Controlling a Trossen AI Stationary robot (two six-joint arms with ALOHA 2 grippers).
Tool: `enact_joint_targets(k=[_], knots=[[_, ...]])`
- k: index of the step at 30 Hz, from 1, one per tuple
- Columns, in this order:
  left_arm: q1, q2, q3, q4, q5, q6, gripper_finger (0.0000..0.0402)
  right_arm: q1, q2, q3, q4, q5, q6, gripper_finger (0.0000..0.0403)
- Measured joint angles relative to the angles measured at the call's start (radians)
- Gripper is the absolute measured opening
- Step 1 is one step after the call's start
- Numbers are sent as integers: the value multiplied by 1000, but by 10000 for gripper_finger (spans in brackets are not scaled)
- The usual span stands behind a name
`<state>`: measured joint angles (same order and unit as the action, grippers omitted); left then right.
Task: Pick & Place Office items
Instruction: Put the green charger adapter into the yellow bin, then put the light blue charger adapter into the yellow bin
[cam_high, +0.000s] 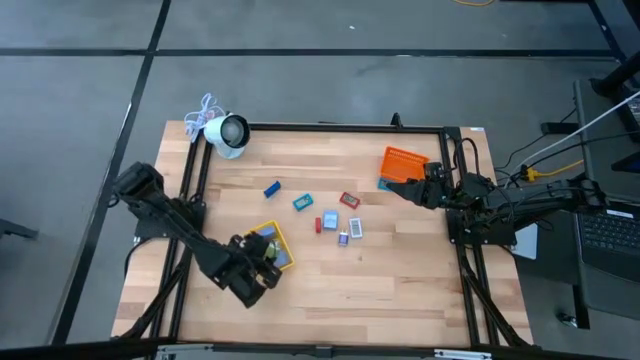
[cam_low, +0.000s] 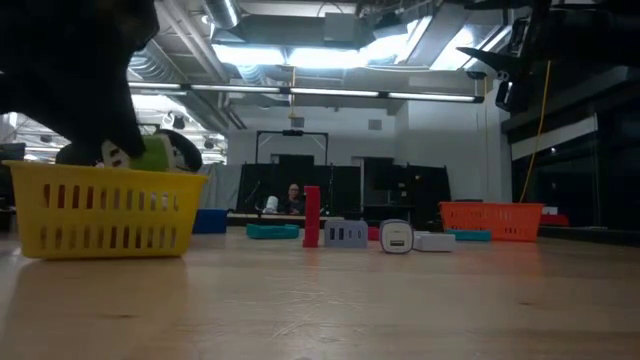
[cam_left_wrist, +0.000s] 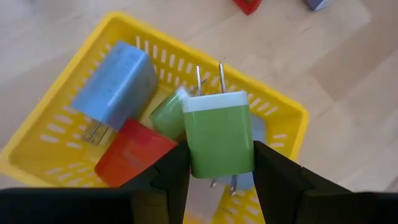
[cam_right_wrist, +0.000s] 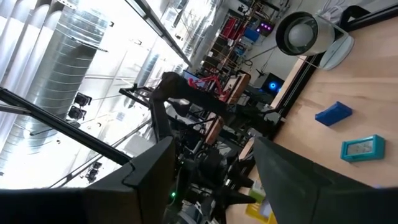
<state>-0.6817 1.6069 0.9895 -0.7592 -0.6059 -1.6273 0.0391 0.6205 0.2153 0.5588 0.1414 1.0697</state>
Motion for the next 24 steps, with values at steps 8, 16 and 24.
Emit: enact_joint_targets(k=[8, 16, 24], knots=[[23, -12, -22, -3, 28, -27, 227, 0, 0, 0, 0, -4, -2, 226], [45, -16, -22, 64, 67, 2, 243, 0, 0, 0, 0, -4, 15, 226], [85, -108, 91, 72, 65, 363, 244, 0, 0, 0, 1, -4, 22, 227]])
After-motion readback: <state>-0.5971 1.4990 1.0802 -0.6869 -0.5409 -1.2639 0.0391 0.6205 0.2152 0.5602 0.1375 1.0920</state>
